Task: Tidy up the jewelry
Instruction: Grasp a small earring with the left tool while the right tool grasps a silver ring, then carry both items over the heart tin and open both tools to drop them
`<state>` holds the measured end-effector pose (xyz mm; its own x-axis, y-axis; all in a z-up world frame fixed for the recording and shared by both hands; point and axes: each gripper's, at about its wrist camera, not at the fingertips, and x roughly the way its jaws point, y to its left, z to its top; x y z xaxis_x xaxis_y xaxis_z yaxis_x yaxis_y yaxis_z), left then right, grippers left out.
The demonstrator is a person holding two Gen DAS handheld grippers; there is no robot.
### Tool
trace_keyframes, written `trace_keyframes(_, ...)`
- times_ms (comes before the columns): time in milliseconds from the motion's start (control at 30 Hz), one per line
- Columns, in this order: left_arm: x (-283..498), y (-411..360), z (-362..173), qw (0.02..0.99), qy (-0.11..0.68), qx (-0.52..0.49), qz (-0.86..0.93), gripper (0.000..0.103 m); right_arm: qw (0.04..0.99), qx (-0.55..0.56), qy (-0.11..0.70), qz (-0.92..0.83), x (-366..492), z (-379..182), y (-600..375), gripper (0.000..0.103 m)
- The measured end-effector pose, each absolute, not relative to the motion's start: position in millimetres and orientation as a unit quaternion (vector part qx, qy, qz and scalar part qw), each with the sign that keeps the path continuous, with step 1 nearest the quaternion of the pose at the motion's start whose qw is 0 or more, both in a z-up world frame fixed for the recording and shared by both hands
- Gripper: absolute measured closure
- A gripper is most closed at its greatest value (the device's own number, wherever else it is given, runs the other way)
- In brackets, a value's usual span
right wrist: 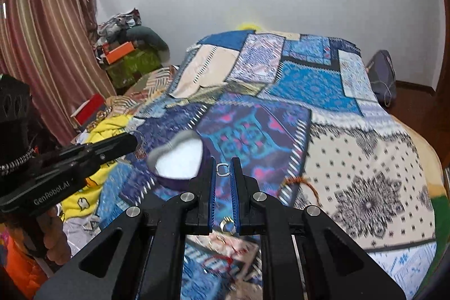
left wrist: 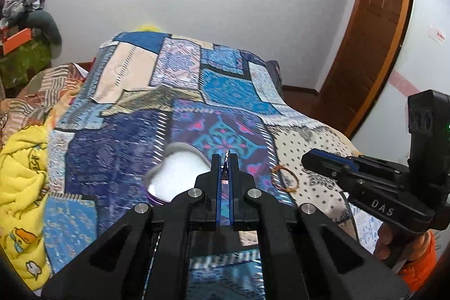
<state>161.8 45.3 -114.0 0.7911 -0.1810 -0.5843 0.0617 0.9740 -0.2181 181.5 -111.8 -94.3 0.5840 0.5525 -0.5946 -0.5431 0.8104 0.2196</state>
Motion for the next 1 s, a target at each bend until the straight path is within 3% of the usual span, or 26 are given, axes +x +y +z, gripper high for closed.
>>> trace_keyframes(400,179.1,83.4,-123.7,0.941,0.32,-0.106,-0.044,0.101,0.878,-0.008,0.336,0.342,203.2,-98.0,-66.7,0.094)
trace_keyframes(1000,201.9,96.3,-173.7,0.916,0.376,-0.123,-0.056,0.101,0.838,-0.057,0.405,0.362,225.5,-147.6,-26.0,0.094)
